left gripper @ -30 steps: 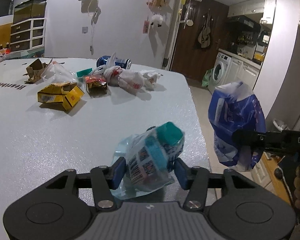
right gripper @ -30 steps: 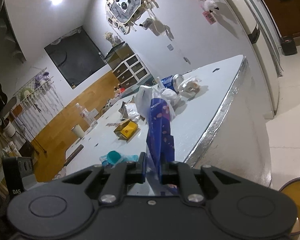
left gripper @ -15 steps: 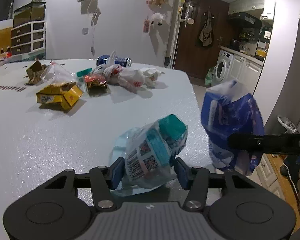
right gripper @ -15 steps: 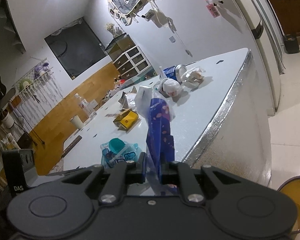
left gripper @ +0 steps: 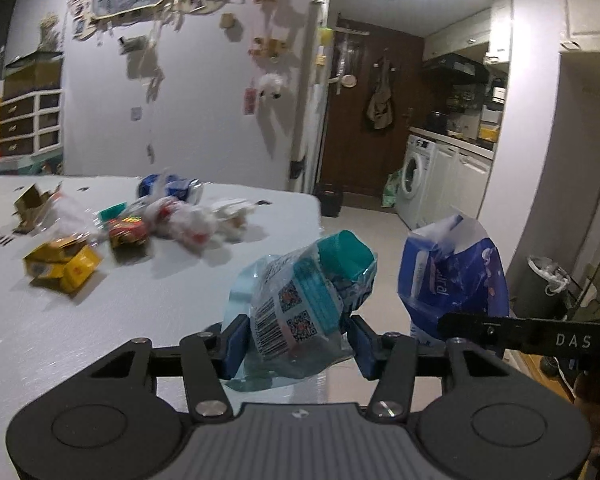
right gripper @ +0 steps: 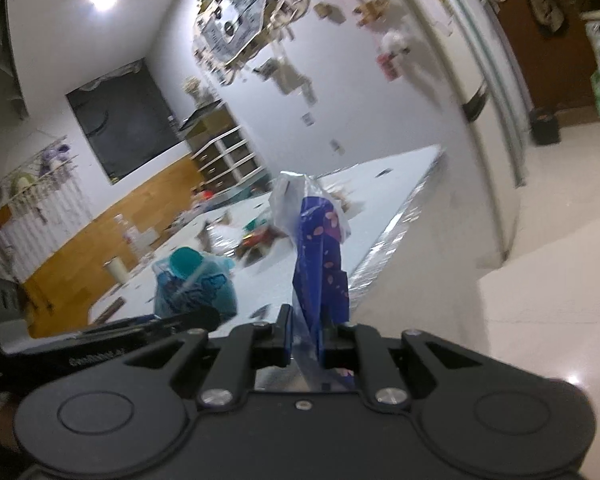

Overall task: Collect trash
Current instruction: 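Carry the clear bag and blue bag with both tools over the yellow bin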

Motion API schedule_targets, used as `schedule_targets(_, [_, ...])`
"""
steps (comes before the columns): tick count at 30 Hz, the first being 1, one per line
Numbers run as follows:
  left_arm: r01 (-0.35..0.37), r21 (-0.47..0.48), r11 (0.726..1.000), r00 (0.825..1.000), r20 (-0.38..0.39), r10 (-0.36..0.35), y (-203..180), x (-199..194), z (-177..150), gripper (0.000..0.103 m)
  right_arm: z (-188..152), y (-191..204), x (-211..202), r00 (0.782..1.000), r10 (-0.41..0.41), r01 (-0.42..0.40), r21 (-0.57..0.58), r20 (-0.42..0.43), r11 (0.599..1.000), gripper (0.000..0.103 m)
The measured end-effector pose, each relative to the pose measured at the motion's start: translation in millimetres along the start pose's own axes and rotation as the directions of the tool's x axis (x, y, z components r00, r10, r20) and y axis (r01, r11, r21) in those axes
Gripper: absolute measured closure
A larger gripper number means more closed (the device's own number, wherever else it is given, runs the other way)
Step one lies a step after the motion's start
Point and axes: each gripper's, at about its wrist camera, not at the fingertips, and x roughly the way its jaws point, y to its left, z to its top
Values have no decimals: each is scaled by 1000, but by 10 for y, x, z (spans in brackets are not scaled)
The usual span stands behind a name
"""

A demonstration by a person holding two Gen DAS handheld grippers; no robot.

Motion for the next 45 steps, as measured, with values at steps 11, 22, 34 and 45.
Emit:
schedule_targets(11, [99, 75, 992, 995, -9, -99, -753, 244, -55, 49, -67, -511, -574, 976, -210, 210, 8, 60, 978, 91])
schedule_targets(22, [168, 99, 981, 982, -103, -158, -1355, 878, -248, 49, -163, -1064, -806, 928, -372, 371, 47, 16, 928, 91])
schedule_targets(34, [177, 71, 982, 959, -239, -156, -1567, 2015, -428, 49, -146, -1821, -499, 871, -477, 486, 65, -116, 871, 91])
schedule_targets(45, [158, 23, 987, 924, -356, -139, -1546, 2973, -793, 49, -285, -2524, 193, 818, -505, 539, 57, -276, 841, 91])
